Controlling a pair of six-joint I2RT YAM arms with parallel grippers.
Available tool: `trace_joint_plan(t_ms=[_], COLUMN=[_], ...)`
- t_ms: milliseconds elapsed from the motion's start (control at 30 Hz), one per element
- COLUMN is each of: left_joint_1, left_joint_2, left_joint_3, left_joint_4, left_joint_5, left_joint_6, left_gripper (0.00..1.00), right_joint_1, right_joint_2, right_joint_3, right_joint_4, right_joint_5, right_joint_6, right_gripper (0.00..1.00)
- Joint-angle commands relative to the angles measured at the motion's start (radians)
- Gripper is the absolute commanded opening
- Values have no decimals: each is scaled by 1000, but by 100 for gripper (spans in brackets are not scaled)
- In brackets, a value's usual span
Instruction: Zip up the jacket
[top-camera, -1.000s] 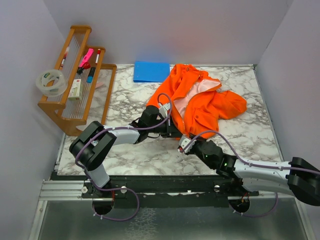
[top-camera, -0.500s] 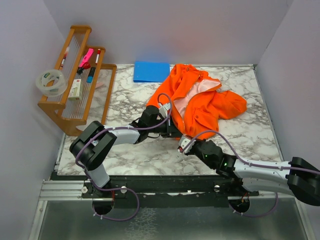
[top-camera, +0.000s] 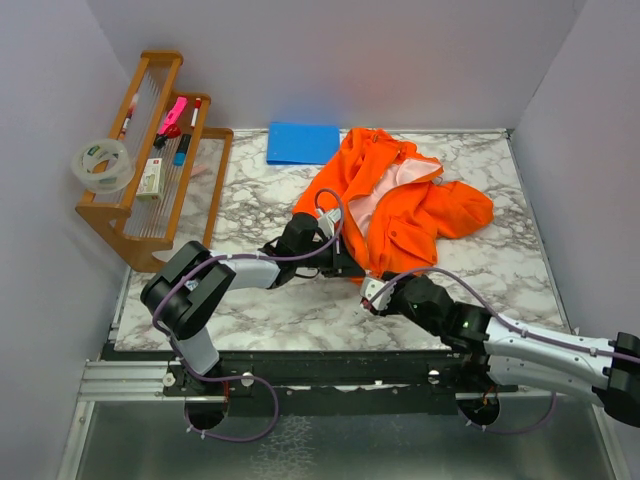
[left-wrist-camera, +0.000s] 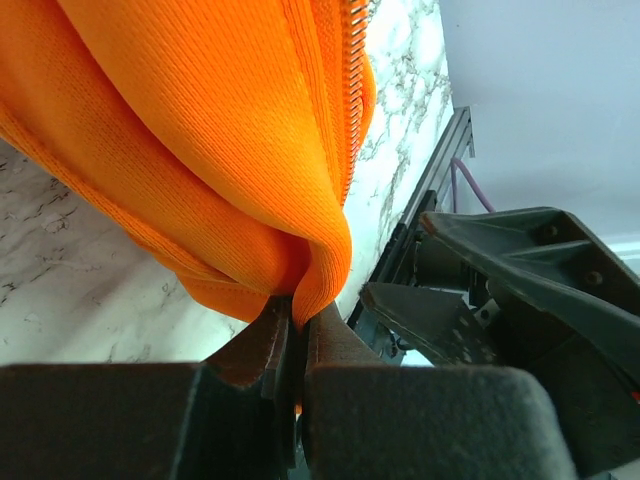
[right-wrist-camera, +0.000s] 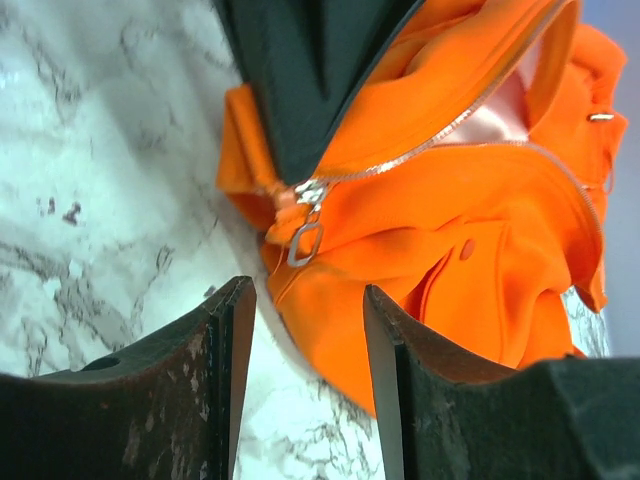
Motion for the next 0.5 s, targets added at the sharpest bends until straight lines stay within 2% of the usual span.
trace_joint_plan(t_ms=[0, 233, 467], left_joint_1=[-1, -1, -2], left_joint_2=[12, 11, 8], left_joint_3=[-10, -11, -14], left_joint_4=[19, 20, 22], left_joint_5=[-10, -10, -10], left_joint_6=[16, 13, 13], left_gripper=[0, 0, 0], right_joint_1=[-13, -75, -130], right_joint_2=[39, 187, 277], right_joint_3=[-9, -27, -4], right_joint_4=[-84, 139, 237], right_joint_5=[-21, -18, -60], right_joint_6=[-38, -105, -134], right_gripper=[53, 54, 53])
